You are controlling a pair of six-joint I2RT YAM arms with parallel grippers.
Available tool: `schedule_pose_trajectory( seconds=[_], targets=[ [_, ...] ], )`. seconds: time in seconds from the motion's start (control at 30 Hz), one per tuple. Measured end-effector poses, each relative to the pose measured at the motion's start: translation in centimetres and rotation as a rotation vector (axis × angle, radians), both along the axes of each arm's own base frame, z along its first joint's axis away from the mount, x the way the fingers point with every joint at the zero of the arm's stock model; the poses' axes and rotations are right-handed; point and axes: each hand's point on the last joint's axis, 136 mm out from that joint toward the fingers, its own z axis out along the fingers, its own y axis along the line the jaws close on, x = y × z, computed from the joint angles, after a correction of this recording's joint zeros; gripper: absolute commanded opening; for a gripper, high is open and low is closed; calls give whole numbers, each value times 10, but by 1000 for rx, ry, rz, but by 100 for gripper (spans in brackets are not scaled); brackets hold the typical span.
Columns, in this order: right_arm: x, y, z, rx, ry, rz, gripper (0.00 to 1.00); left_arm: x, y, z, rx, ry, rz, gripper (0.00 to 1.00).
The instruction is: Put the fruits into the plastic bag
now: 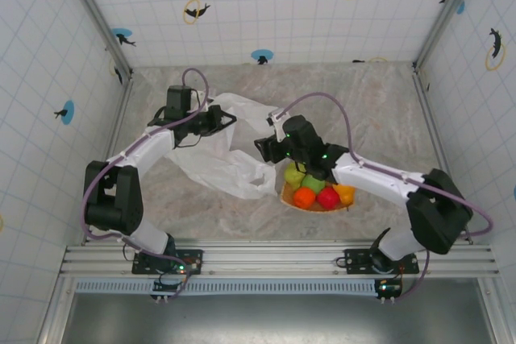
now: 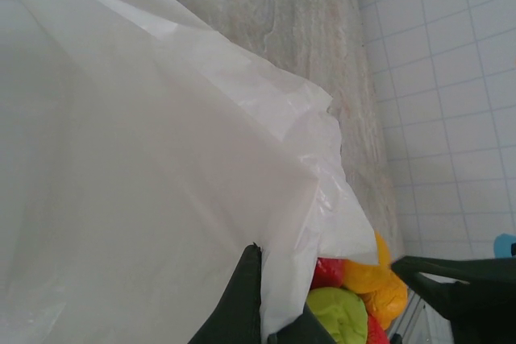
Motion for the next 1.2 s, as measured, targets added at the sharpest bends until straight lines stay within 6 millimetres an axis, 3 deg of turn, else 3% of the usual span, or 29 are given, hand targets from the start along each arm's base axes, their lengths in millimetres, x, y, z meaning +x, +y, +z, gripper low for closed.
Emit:
schedule_pose_trajectory(
  seconds=[0.17, 0.37, 0.47, 0.9, 1.2],
  targets=[
    [-24, -28, 3, -90, 47, 11, 85, 1, 1, -1, 8, -1, 9, 0],
    [-49, -66, -26, -224, 244, -105, 92, 1, 5, -8, 25, 7, 23, 0],
    [-60, -75, -38, -250, 322, -158, 93, 1, 7, -10, 28, 10, 30, 0],
    [-63, -80, -82, -322, 457, -268, 89, 0, 8, -13, 32, 16, 34, 0],
    [-62, -82, -100, -368, 489, -279, 84, 0, 8, -13, 33, 14, 32, 0]
  ],
)
